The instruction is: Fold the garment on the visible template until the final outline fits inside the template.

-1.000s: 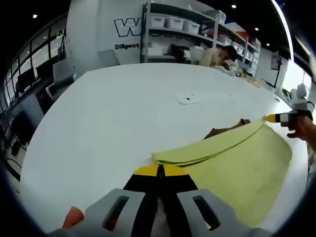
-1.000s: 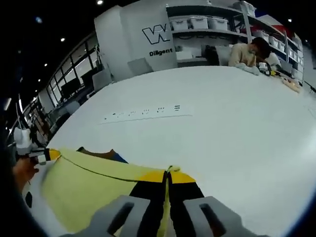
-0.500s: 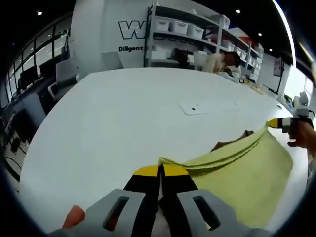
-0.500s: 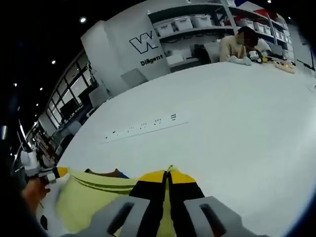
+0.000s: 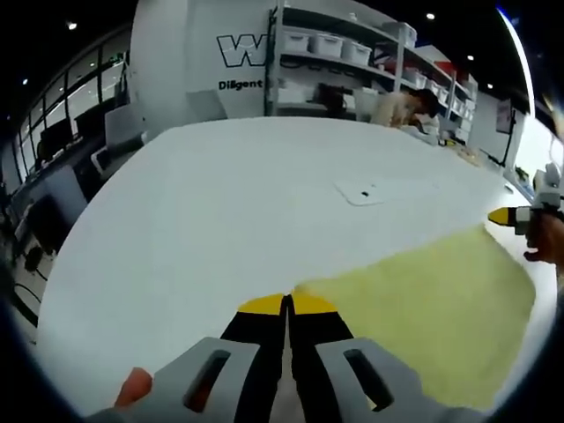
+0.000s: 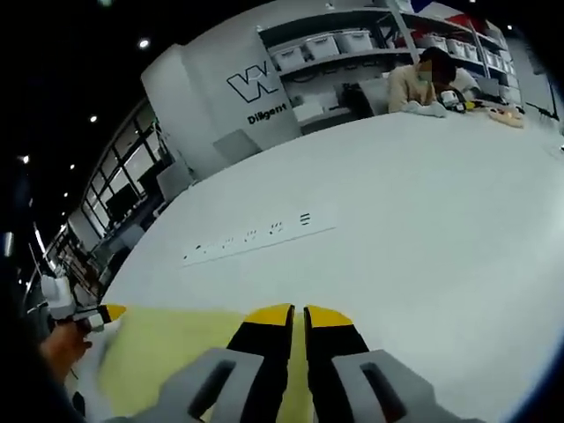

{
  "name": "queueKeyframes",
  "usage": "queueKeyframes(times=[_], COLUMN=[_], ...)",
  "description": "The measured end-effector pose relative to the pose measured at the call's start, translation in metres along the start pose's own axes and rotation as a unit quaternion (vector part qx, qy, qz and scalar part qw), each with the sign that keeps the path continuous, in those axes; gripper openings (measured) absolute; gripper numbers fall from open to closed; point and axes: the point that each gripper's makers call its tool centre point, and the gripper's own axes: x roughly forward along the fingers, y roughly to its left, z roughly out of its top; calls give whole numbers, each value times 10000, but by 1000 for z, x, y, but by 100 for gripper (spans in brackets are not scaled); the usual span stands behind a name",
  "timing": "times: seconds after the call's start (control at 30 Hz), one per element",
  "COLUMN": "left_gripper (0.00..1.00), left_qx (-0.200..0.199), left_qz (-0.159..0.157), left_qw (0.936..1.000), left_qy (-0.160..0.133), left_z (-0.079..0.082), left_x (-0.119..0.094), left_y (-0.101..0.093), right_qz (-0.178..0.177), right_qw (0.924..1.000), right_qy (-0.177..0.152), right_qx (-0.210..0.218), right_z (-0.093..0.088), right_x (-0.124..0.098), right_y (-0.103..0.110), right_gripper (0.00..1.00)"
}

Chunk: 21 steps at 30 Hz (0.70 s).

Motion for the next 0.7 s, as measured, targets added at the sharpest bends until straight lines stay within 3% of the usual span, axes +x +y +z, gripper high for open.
queueKeyframes(times=[0.33,0.53,0.7], left_gripper=[0,0,0], left_qx=[81,162,228], left_qz=[-26,-80,-128], left_qw=[10000,9997,9994], left_qy=[-5,-155,-229], left_z=[3,15,17], left_x=[-8,-24,-39], left_y=[-2,-7,-10], right_qz=[-16,1,16], right_qw=[9994,9986,9972], right_qy=[106,32,3], right_qx=[-343,-530,-752], right_z=[-2,6,10], right_x=[-5,-17,-30], right_y=[4,11,17], right_gripper=[2,2,2])
